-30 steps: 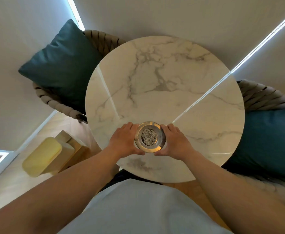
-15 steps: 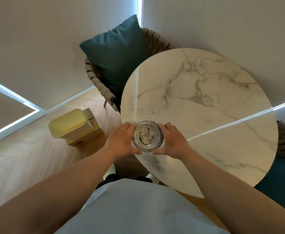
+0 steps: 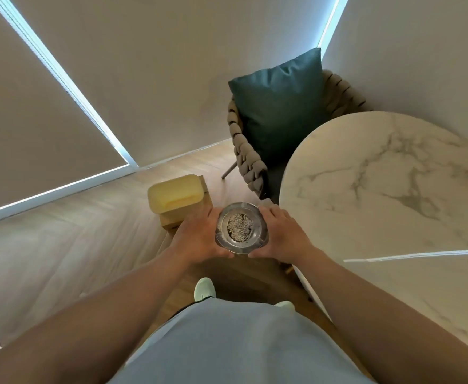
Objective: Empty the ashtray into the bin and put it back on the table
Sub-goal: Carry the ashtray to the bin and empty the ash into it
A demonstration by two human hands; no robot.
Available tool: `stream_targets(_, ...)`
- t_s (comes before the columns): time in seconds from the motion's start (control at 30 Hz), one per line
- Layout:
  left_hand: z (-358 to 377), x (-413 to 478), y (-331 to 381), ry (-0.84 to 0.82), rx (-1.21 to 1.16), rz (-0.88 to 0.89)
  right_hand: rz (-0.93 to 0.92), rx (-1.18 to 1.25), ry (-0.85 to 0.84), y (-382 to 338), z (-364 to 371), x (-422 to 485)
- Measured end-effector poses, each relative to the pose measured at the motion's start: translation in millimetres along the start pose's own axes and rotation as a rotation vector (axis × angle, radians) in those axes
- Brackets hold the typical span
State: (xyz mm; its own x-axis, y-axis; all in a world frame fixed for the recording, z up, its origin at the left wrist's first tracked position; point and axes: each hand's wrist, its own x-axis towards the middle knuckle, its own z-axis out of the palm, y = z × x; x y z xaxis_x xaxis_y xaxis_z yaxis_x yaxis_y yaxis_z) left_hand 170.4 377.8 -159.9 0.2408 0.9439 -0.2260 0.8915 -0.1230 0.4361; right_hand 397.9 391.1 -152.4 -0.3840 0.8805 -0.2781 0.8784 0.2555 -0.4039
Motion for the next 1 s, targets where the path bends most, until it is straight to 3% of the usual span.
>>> stream_targets(0.4,-34.5,-27.0,-96.3,0.036,-0.036,-0.158,-0.129,-0.028,-0.101,-80.7,34.4,79.8)
stream_targets(1.0,-43.9,28.7,-148.7,0.085,-0.123,-0.459,-0.336,-0.091,-0.318,-96.1,15.6,217.4)
